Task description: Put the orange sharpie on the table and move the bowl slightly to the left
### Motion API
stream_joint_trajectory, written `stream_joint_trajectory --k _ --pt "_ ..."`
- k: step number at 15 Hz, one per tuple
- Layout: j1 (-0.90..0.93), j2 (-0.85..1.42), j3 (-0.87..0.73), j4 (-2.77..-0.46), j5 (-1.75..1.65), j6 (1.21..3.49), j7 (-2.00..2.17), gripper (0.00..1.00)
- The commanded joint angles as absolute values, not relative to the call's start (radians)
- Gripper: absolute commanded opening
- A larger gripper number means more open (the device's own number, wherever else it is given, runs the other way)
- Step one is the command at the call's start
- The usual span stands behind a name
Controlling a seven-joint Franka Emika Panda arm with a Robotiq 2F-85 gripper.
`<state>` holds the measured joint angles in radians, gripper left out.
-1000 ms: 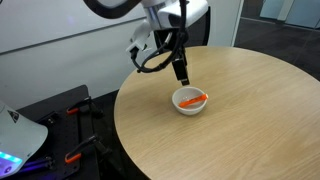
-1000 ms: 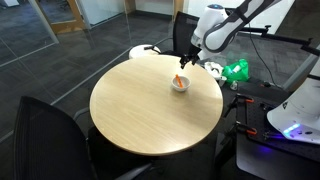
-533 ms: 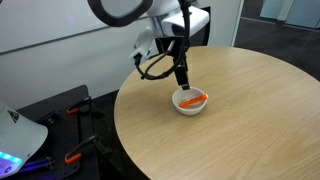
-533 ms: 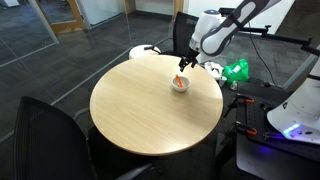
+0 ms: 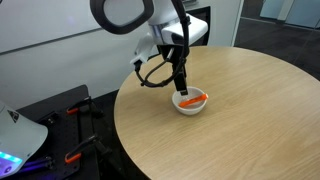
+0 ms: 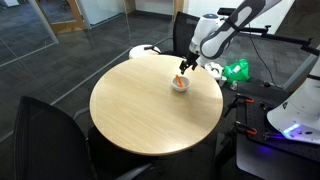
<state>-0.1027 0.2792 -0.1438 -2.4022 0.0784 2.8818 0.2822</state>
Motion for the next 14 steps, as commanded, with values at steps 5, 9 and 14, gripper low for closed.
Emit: stream_joint_trajectory --k 5,9,14 --pt "-0.031 0.39 -0.194 -2.393 0.093 3.077 0.31 1.0" --pt "-0.025 0.438 -0.193 -2.377 0.128 3.121 0.297 0.9" --pt "-0.024 0.489 -0.181 -2.337 0.16 3.123 0.294 0.72"
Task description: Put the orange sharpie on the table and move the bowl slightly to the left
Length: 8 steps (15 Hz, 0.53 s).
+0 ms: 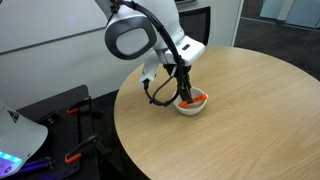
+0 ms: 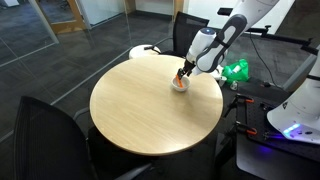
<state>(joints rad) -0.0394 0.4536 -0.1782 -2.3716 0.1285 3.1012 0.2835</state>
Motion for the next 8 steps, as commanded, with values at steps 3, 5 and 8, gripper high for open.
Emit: stream_joint_trajectory --k 3,5,8 --pt "-0.028 0.523 -0.173 -2.302 0.172 3.117 0.294 0.73" --pt "-0.03 0.545 -0.17 -2.278 0.175 3.109 0.293 0.74" --pt "-0.031 0.575 -0.167 -2.248 0.176 3.1 0.291 0.73"
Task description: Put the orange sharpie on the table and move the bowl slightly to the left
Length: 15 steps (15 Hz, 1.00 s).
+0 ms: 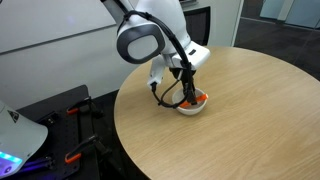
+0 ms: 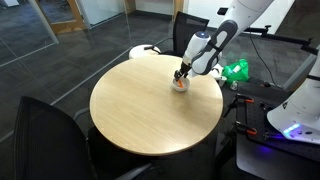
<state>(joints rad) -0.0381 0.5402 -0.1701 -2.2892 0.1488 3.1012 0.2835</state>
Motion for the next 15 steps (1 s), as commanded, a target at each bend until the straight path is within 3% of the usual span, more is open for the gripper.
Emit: stream_joint_trajectory --k 1,4,5,6,11,12,15 --pt "-0.031 0.585 -0.165 -2.239 0.176 3.098 0.29 0.69" --pt "-0.026 0.607 -0.167 -2.217 0.175 3.093 0.289 0.61" --pt "-0.026 0.613 -0.166 -2.21 0.174 3.091 0.288 0.53" --pt "-0.023 0.618 -0.168 -2.204 0.174 3.091 0.289 0.39" --pt "-0.007 0.623 -0.177 -2.198 0.171 3.093 0.289 0.04" --pt "-0.001 0.618 -0.18 -2.204 0.171 3.096 0.291 0.0" --pt "0.025 0.592 -0.198 -2.233 0.168 3.106 0.294 0.05"
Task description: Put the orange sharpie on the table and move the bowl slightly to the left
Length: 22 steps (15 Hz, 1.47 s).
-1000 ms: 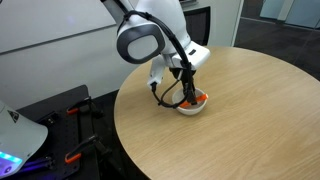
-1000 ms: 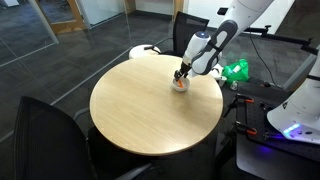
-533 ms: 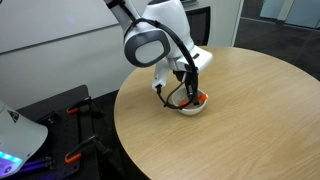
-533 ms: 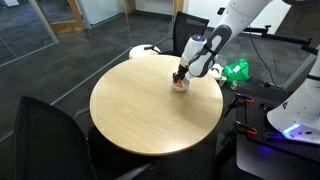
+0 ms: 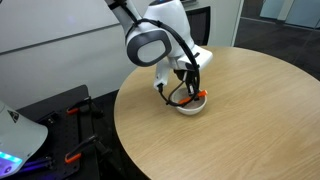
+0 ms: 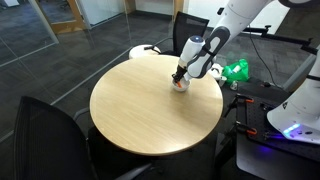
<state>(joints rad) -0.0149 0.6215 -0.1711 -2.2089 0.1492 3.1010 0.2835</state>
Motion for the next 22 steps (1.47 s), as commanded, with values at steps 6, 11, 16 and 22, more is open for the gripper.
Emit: stream_joint_trajectory --k 6,11,16,22 --pt "0.111 0.494 -0.29 -2.305 0.148 3.105 0.297 0.05" --pt "0.09 0.393 -0.345 -2.307 0.08 2.942 0.24 0.05" --pt "-0.026 0.349 -0.342 -2.229 0.0 2.744 0.198 0.05" --pt "-0.162 0.412 -0.299 -2.092 -0.024 2.583 0.069 0.05"
